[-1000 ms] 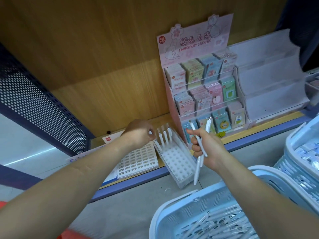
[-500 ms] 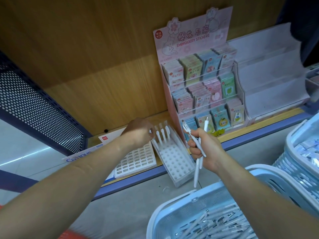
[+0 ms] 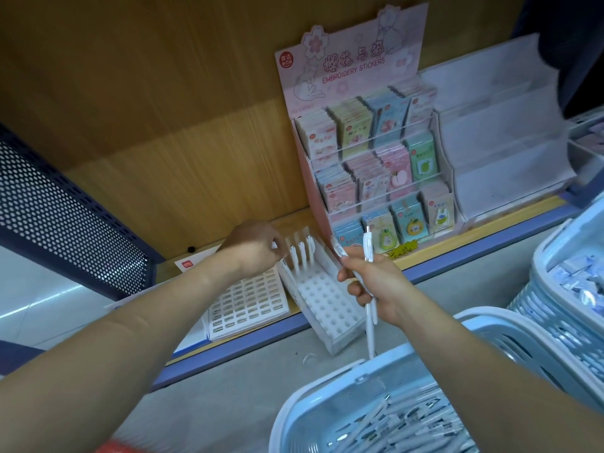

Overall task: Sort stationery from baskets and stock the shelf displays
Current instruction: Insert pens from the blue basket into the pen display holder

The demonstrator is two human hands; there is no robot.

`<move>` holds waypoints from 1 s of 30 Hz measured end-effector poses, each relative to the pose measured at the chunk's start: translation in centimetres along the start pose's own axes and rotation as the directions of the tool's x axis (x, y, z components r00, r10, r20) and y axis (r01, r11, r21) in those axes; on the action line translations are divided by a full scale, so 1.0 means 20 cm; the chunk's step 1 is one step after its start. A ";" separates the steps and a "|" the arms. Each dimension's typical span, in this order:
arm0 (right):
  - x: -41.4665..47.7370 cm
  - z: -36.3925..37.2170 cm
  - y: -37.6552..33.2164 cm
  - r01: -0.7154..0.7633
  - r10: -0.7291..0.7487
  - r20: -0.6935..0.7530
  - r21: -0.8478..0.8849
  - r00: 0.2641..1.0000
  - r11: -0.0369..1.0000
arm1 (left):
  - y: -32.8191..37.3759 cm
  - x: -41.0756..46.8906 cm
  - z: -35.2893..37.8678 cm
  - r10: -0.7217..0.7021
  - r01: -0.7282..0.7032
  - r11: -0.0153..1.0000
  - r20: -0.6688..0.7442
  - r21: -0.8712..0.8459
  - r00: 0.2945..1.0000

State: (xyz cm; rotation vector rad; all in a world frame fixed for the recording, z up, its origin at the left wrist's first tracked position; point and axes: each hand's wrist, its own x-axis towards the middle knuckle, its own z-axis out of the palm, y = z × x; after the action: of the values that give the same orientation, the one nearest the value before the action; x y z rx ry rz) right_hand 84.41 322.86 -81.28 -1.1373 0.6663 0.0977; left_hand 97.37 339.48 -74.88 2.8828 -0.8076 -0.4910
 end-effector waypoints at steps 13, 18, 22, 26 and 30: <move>0.01 0.02 0.02 0.080 -0.079 0.012 -0.158 0.997 0.984 | -0.01 -0.01 0.02 0.089 -0.089 0.996 0.028 -0.023 0.996; 0.01 0.02 0.03 0.073 -0.076 0.001 -0.239 0.997 0.968 | -0.07 0.00 0.00 0.031 -0.029 0.990 0.015 -0.136 0.999; 0.00 0.04 0.03 0.083 -0.086 0.001 -0.253 0.996 0.964 | -0.08 0.01 -0.04 0.007 -0.016 0.983 -0.053 -0.180 0.999; -0.03 0.04 0.01 0.099 -0.102 0.002 -0.249 0.995 0.963 | -0.04 0.00 -0.01 0.028 -0.030 0.997 -0.021 -0.067 0.999; -0.02 0.04 0.02 0.109 -0.113 -0.004 -0.234 0.994 0.966 | -0.02 0.02 0.03 0.014 -0.015 0.997 -0.014 -0.072 1.000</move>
State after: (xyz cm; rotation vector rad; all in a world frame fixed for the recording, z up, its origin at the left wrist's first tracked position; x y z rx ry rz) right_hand 84.33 323.84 -81.09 -1.4017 0.6161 0.0723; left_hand 97.70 339.68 -75.54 2.8095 -0.7919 -0.4882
